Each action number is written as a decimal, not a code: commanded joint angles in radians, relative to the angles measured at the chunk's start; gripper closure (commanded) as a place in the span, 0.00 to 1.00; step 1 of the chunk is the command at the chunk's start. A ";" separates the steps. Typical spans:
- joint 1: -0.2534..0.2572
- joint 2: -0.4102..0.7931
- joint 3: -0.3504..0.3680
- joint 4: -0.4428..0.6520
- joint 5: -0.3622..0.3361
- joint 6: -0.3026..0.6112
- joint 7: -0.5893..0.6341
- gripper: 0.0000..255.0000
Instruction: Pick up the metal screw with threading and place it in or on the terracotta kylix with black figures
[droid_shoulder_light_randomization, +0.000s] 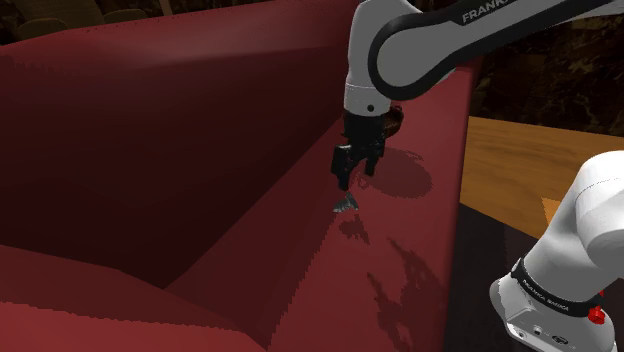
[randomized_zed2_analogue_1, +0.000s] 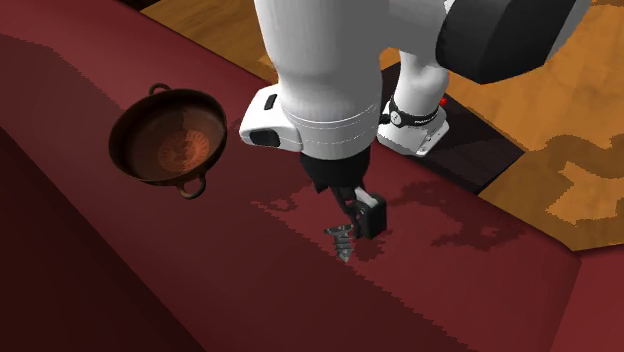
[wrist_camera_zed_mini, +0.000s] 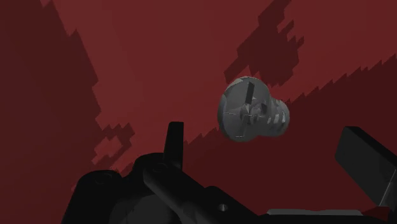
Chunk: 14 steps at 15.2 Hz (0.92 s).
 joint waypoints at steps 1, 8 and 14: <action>0.014 0.061 0.019 0.009 0.015 0.047 0.009 0.00; 0.023 0.111 0.035 -0.043 0.029 0.151 0.005 0.00; 0.024 0.116 0.036 -0.047 0.031 0.160 0.005 0.00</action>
